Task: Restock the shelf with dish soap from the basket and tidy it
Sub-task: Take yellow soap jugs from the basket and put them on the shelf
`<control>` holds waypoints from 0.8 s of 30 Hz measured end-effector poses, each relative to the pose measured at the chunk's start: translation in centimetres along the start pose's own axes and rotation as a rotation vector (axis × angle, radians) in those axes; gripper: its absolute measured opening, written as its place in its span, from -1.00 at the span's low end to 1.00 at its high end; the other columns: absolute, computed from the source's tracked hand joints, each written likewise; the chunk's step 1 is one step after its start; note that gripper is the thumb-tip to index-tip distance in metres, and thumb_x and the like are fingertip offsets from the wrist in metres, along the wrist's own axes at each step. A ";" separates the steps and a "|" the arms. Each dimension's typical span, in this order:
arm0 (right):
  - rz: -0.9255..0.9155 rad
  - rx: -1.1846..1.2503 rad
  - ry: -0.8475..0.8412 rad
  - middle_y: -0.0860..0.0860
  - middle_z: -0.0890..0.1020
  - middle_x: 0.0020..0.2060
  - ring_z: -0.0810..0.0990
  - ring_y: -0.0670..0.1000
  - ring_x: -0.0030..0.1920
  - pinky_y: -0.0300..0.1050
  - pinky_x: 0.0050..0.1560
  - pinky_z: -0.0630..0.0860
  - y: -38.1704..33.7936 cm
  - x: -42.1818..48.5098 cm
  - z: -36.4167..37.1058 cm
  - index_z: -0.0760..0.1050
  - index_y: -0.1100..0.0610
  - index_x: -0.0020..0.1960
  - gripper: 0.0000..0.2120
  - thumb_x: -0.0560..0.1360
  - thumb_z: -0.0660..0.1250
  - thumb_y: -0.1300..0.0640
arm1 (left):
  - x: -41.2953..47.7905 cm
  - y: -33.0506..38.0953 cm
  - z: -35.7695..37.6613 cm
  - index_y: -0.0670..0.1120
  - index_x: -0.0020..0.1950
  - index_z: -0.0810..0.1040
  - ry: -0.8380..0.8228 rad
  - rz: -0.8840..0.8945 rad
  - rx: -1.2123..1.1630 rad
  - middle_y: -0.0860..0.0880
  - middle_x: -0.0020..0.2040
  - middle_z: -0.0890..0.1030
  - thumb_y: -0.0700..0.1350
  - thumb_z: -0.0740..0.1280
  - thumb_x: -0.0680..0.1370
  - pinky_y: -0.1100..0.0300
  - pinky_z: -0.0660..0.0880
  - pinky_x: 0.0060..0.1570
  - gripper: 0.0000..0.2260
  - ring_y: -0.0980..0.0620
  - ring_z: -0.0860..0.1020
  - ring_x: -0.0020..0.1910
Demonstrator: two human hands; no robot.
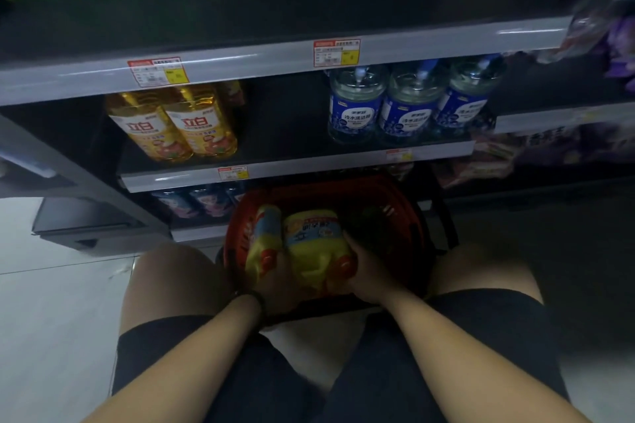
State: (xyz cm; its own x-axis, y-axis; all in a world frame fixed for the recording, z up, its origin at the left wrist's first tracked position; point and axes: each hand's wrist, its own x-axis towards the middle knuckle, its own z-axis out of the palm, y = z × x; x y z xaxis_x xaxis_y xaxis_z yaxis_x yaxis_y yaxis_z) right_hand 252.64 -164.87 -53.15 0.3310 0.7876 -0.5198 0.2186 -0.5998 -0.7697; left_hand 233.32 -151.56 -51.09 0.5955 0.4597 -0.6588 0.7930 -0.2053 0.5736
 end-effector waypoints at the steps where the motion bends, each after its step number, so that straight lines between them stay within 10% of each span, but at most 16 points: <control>1: -0.017 -0.025 -0.010 -0.19 0.23 0.51 0.22 -0.11 0.52 -0.14 0.52 0.20 -0.2 -0.1 -0.3 0.01 -0.13 0.74 0.14 0.42 0.69 -0.01 | 0.1 0.2 0.0 0.01 0.71 -0.09 0.006 0.032 0.007 -0.13 0.66 0.18 0.36 0.51 0.41 -0.12 0.30 0.57 0.11 -0.18 0.25 0.63; 4: -0.067 -0.035 0.061 -0.19 0.30 0.57 0.30 -0.09 0.57 -0.11 0.56 0.29 0.4 0.2 -0.6 0.14 -0.28 0.68 -0.07 0.52 0.60 0.10 | -0.4 0.3 0.3 0.02 0.70 -0.26 0.090 0.152 0.165 -0.11 0.67 0.20 0.21 0.42 0.54 -0.12 0.36 0.54 0.03 -0.16 0.31 0.60; 9: -0.110 -0.019 0.212 -0.13 0.49 0.52 0.47 -0.06 0.52 0.02 0.54 0.46 0.7 0.6 -0.9 0.31 -0.33 0.61 -0.29 0.61 0.49 0.13 | -0.9 1.7 -0.7 0.09 0.61 0.18 0.163 0.205 0.235 -0.17 0.46 0.50 0.06 0.30 0.64 -0.10 0.56 0.30 -0.43 -0.19 0.53 0.40; 16: -0.177 0.118 0.296 -0.13 0.51 0.50 0.46 -0.08 0.51 0.05 0.55 0.43 -2.1 -0.5 -1.9 0.41 -0.24 0.54 -0.47 0.66 0.42 0.13 | -1.8 3.3 -2.9 -0.07 0.59 0.29 0.323 0.309 0.231 -0.16 0.43 0.54 -0.01 0.26 0.70 -0.02 0.52 0.32 -0.53 -0.18 0.56 0.38; 24: -0.241 0.150 0.328 -0.15 0.46 0.48 0.44 -0.05 0.49 0.04 0.52 0.42 -4.3 -2.4 -3.5 0.35 -0.25 0.56 -0.15 0.36 0.65 -0.22 | -4.4 6.6 -5.8 0.08 0.32 0.43 0.484 0.451 0.235 0.08 0.20 0.51 0.15 0.19 0.68 0.07 0.55 0.08 -0.73 0.05 0.55 0.10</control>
State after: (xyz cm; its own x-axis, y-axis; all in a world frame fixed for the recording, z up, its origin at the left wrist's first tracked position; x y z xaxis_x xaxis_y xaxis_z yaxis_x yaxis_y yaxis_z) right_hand 254.16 -164.71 -47.33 0.5664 0.8014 -0.1922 0.1971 -0.3582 -0.9126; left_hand 235.19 -149.99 -41.56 0.7923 0.6073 -0.0590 0.5209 -0.6229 0.5837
